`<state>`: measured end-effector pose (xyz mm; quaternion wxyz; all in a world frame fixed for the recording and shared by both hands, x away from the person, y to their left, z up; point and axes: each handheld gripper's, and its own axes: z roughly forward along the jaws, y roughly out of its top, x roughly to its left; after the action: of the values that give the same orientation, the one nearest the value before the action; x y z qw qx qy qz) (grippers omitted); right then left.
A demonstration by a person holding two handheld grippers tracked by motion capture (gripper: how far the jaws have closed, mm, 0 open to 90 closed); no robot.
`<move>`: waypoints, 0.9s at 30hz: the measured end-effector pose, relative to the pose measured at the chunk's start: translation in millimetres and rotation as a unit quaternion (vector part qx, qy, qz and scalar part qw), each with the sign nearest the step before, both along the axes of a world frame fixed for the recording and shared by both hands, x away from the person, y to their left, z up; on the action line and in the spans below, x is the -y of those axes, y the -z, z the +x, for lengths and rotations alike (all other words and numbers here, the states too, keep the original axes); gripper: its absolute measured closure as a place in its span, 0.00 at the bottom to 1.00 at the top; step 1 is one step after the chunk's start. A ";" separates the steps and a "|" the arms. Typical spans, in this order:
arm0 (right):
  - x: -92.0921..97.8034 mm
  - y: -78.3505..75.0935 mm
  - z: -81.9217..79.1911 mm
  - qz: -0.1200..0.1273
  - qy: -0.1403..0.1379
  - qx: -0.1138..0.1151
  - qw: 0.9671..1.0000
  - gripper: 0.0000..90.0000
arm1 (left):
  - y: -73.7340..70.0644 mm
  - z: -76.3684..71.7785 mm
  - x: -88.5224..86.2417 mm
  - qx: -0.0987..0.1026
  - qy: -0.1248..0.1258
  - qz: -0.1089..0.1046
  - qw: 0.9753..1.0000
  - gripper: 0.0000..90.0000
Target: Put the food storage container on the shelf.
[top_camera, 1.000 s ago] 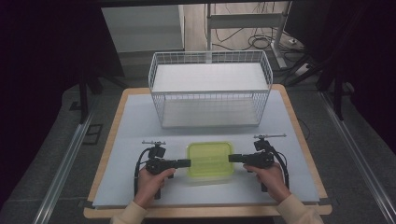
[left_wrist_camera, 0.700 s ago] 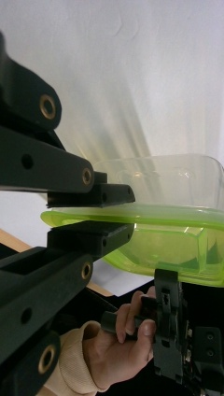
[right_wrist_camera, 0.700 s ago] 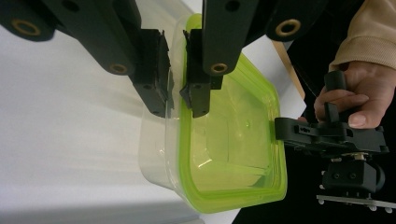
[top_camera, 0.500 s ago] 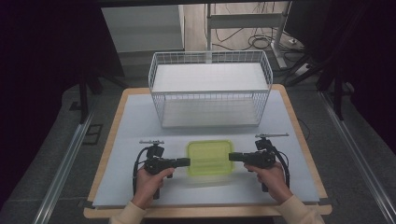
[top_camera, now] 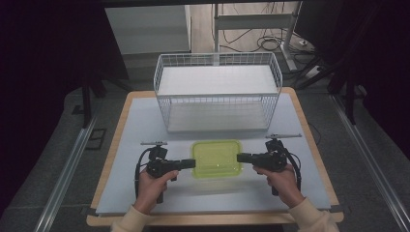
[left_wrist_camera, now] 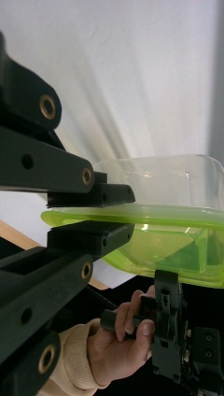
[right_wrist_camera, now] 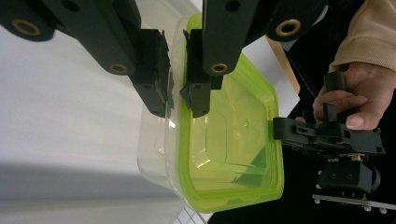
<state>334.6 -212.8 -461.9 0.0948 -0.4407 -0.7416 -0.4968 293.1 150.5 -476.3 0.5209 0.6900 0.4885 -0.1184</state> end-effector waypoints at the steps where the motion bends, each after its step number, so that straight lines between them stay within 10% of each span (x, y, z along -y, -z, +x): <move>1: -0.8 -3.1 0.4 0.000 0.000 0.003 1.000 0.89 | -3.8 0.4 -0.8 0.004 -0.001 0.000 1.000 0.91; 27: -6.3 -51.1 14.5 -0.006 0.013 0.054 0.998 0.89 | -44.8 23.8 -3.6 0.028 -0.003 -0.001 1.000 0.91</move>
<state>349.1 -206.5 -410.8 0.0459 -0.4231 -0.7428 -0.5168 316.9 154.1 -431.5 0.5354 0.6911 0.4755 -0.0982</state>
